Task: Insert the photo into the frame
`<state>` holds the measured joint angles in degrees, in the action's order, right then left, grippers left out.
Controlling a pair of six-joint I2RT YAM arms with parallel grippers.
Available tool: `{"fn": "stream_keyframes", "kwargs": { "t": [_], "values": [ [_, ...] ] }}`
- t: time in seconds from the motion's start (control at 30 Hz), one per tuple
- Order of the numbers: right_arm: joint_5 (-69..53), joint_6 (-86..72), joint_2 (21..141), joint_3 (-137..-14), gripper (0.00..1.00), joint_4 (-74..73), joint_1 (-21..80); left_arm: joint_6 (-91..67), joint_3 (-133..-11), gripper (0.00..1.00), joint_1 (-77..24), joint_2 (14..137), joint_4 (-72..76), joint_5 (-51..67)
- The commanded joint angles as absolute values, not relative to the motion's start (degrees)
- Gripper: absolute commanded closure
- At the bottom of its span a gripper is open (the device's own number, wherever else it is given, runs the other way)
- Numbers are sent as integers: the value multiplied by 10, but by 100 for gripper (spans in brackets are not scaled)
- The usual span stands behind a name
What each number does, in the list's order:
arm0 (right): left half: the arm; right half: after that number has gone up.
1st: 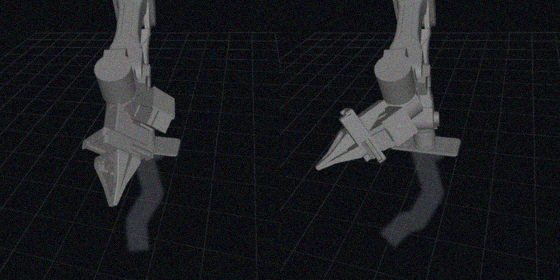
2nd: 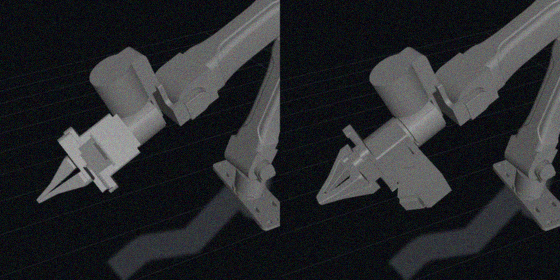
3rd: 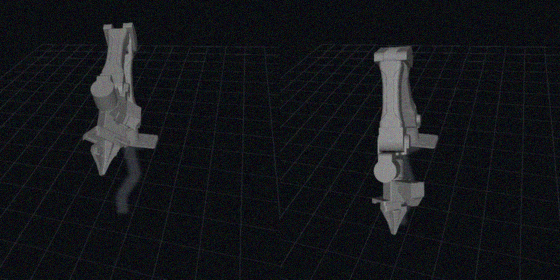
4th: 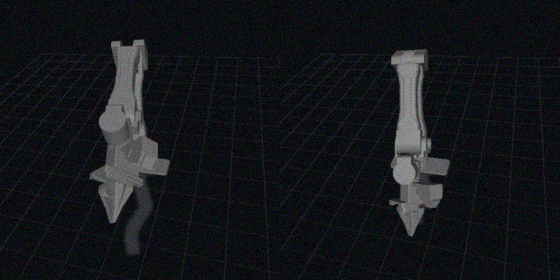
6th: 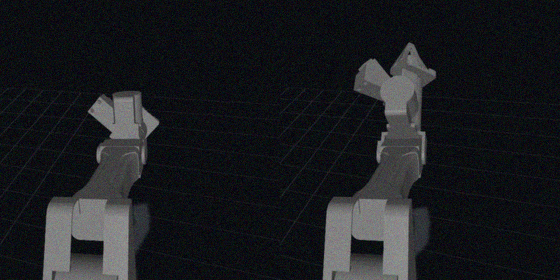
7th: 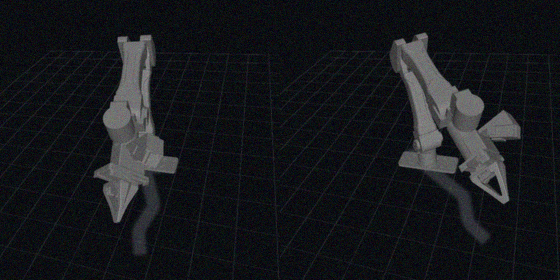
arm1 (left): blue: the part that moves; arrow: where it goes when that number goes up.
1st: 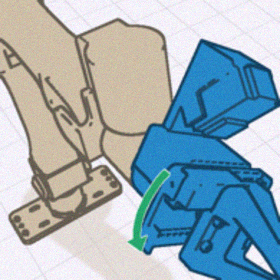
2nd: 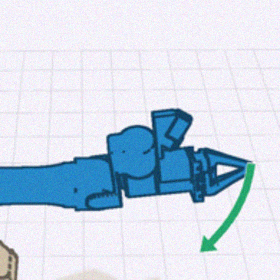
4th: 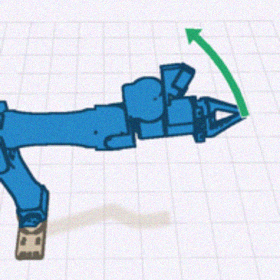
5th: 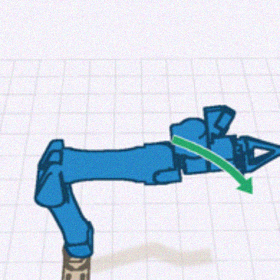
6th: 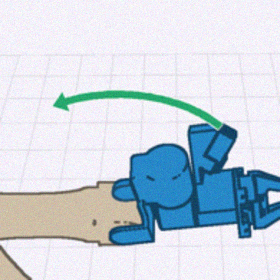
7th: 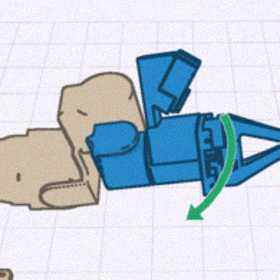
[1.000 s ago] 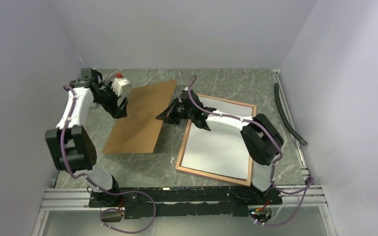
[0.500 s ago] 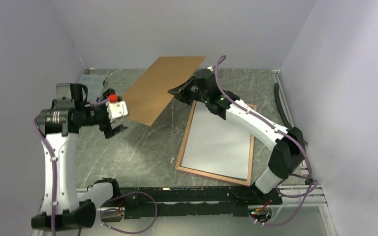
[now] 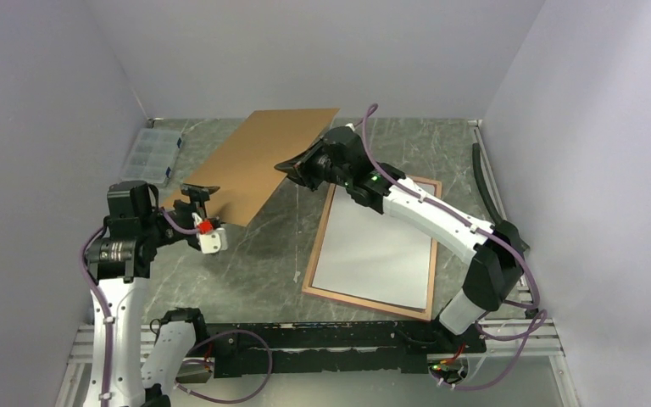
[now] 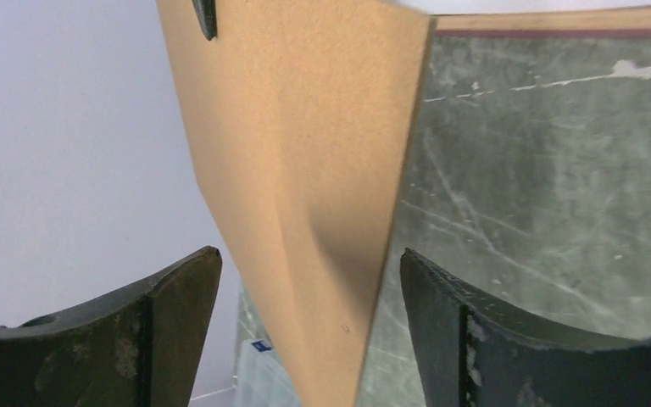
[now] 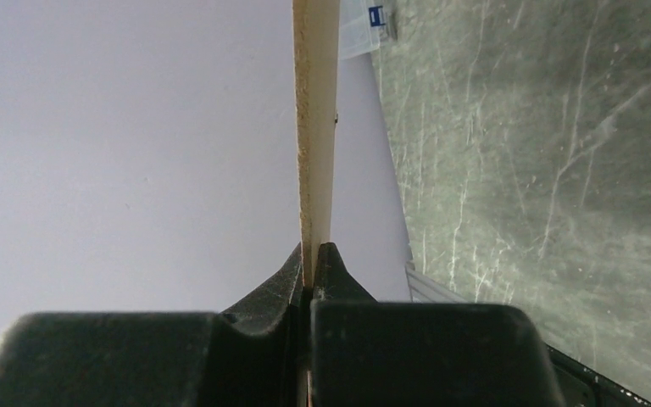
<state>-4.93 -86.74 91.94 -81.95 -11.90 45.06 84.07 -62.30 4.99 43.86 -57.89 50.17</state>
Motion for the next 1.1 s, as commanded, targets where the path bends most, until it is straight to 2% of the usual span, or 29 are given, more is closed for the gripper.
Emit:
{"fn": "stream_keyframes", "kwargs": {
  "t": [0.0,0.07,0.23,0.27,0.33,0.4,0.43,0.5,0.53,0.57,0.6,0.67,0.7,0.77,0.83,0.97,1.07],
  "values": [
    [-67,-897,913,-858,100,-14,465,913,-616,23,44,453,-511,516],
    [-68,-897,918,-861,100,-2,471,916,-613,36,41,461,-506,508],
    [-99,-873,945,-880,100,-2,479,904,-569,95,36,444,-409,482],
    [-113,-872,948,-872,100,11,479,903,-556,97,35,438,-382,478],
    [-142,-877,950,-844,89,43,479,906,-527,97,35,423,-323,472],
    [-177,-873,948,-822,69,74,475,900,-503,97,35,412,-265,466],
    [-195,-858,946,-817,55,79,468,898,-495,97,35,407,-240,463],
    [-238,-826,937,-811,37,85,455,894,-498,97,35,409,-225,462],
    [-270,-795,930,-805,25,105,444,889,-507,97,35,413,-229,462],
    [-311,-757,925,-810,6,114,426,881,-522,97,35,420,-239,462],
    [-361,-695,921,-825,1,106,413,873,-538,97,36,429,-252,461],
    [-459,-574,910,-873,0,15,390,863,-568,97,35,443,-286,468],
    [-481,-442,896,-899,0,-63,386,865,-580,97,35,447,-304,472],
    [-446,-234,860,-947,0,-228,389,881,-594,97,35,452,-339,486],
    [-387,-84,815,-943,0,-303,398,886,-599,97,35,451,-360,503],
    [-279,87,721,-844,0,-258,400,892,-624,97,35,462,-416,533],
    [-283,188,693,-793,0,-236,403,904,-644,97,35,469,-456,550]
  ]
}}
